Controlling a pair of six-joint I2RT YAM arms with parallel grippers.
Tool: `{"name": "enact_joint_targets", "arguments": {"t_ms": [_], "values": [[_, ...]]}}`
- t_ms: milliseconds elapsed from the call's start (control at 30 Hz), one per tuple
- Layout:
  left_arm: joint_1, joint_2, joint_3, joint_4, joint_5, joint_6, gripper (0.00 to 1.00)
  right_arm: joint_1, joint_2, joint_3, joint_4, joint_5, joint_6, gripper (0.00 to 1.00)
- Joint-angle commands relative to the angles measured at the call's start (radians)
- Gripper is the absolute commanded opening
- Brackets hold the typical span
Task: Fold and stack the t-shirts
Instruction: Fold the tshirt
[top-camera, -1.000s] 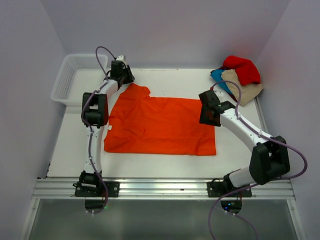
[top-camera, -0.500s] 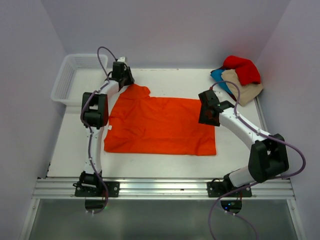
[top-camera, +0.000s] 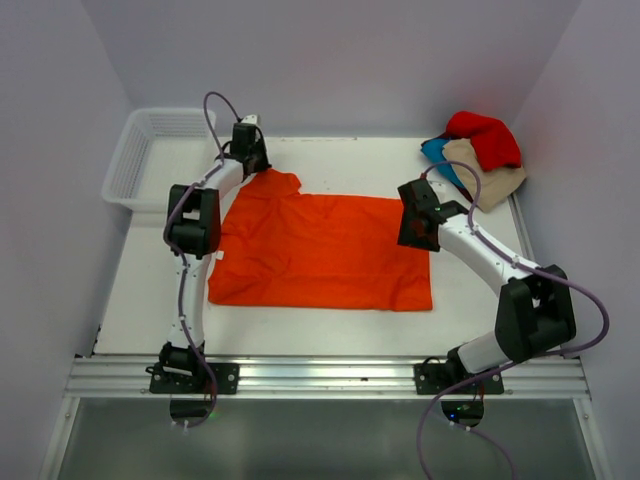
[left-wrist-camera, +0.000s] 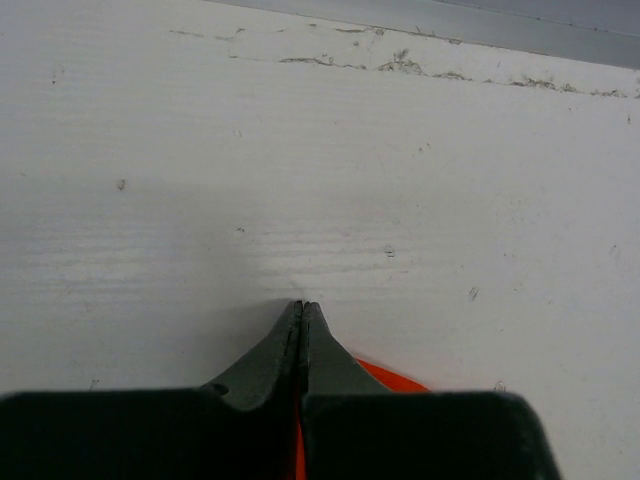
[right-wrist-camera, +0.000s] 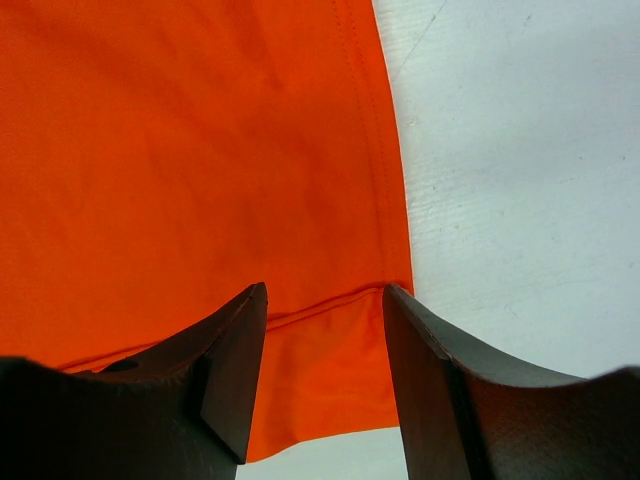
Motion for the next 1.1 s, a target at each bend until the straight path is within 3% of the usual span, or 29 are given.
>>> {"name": "enact_joint_targets", "arguments": {"t_ms": [0,200,433,567,633,800,1067], "values": [[-0.011,0.051,0.034,-0.153,-0.088,0.02,0.0,-0.009,0.0,0.003,0.023,0.013,0.013,0.54],[-0.013,0.04,0.03,-0.155,-0.089,0.032,0.0,-0.014,0.008,0.009,0.03,0.017,0.018,0.54],[-0.031,-0.098,-0.094,-0.051,-0.126,0.031,0.0,-0.095,0.118,0.069,0.102,0.039,0.062,0.55],[-0.032,-0.138,-0.097,-0.058,-0.132,0.032,0.0,-0.155,0.305,0.196,0.12,0.037,0.073,0.72],[-0.032,-0.152,-0.097,-0.061,-0.134,0.034,0.0,-0.179,0.368,0.28,0.126,0.028,0.07,0.73],[-0.032,-0.161,-0.099,-0.069,-0.128,0.032,0.0,-0.21,0.497,0.389,0.204,-0.027,0.03,0.73],[-0.032,-0.155,-0.088,-0.068,-0.117,0.032,0.0,-0.256,0.576,0.434,0.273,-0.083,0.019,0.7]]}}
